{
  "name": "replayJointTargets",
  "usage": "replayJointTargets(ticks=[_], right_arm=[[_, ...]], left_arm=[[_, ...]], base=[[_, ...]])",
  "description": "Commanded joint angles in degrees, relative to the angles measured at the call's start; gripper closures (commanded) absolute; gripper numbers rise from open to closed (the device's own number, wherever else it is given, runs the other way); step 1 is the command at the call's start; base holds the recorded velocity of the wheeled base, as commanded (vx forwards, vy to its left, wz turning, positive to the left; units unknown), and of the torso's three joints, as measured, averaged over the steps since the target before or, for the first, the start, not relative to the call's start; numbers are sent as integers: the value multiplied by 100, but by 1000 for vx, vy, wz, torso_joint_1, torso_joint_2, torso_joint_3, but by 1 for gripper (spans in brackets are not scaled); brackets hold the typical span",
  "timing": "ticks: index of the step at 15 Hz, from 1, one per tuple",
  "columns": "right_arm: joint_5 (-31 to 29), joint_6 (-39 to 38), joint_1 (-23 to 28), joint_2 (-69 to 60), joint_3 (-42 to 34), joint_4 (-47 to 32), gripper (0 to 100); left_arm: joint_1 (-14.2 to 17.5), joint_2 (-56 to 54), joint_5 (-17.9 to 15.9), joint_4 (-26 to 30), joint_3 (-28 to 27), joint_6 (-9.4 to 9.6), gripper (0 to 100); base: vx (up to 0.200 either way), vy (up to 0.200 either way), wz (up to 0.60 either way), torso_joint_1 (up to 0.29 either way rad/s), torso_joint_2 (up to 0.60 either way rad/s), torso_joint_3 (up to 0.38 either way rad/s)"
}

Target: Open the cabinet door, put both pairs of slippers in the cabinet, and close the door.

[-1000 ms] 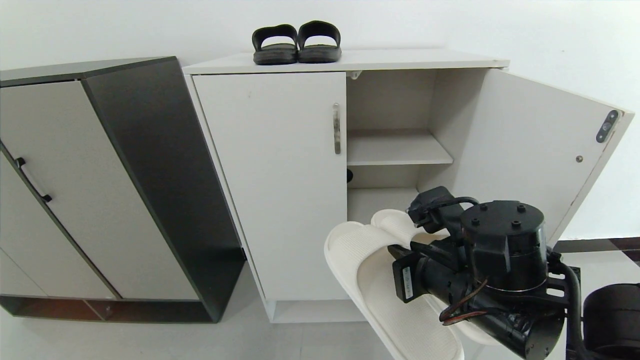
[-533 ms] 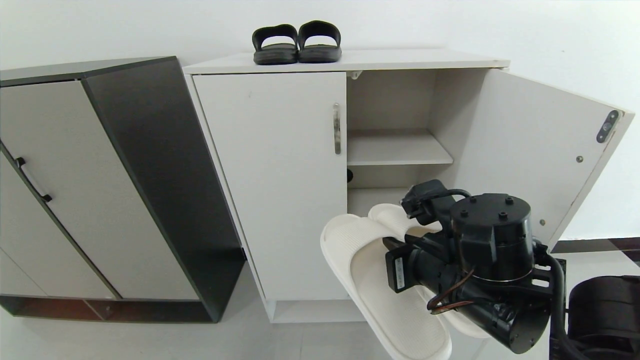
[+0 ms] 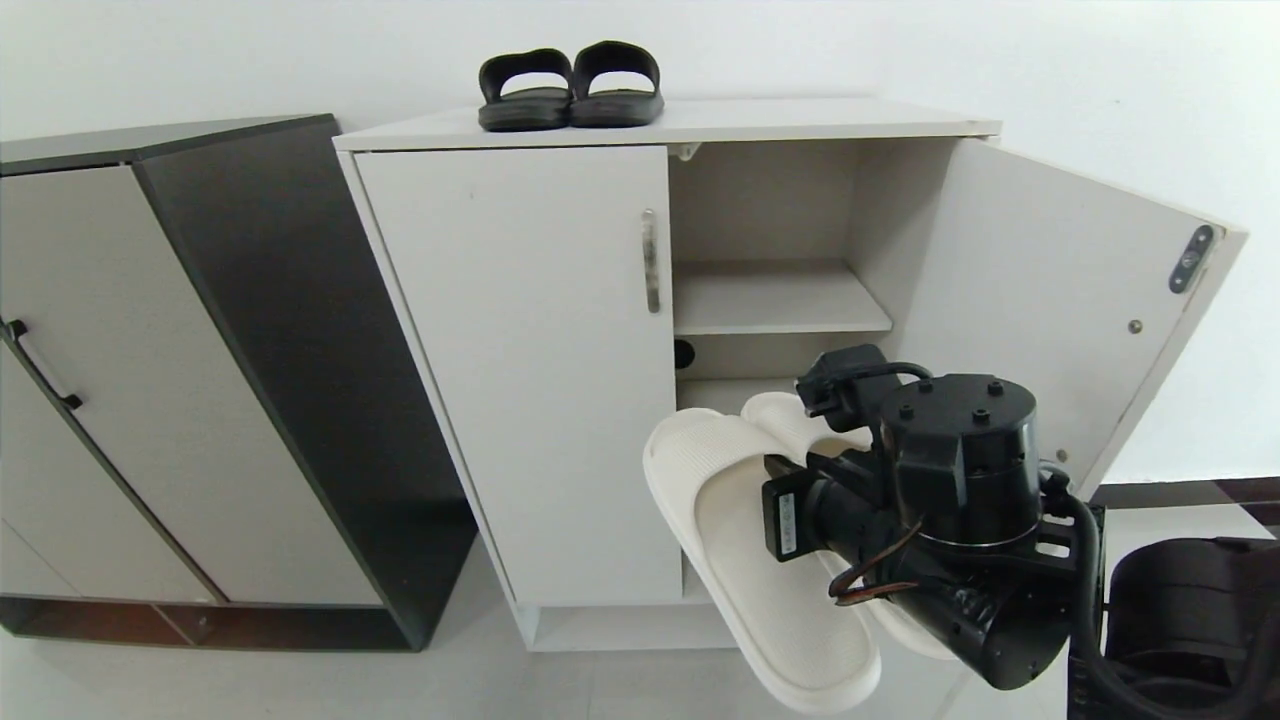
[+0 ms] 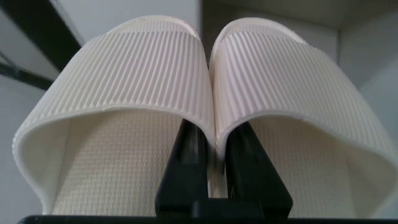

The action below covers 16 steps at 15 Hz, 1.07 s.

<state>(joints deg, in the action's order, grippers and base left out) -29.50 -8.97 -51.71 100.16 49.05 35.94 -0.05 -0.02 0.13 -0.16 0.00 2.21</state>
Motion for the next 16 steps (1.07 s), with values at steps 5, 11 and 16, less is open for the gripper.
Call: replayJointTargets(ticks=[5,11,16], right_arm=[[-223,-17,-199,65,16,27,100],[-645,-17,-129,566,201,484,100],[-1110,-26,161,1102,473,1012,100]], left_arm=[[-4,11,4,7,0,-36,100],[-4,11,4,7,0,-45,100],[-4,11,13,-2,0,-98,100]], base=[[0,-80,0,2,1,-1],[0,0,0,0,0,0],[0,0,0,0,0,0]])
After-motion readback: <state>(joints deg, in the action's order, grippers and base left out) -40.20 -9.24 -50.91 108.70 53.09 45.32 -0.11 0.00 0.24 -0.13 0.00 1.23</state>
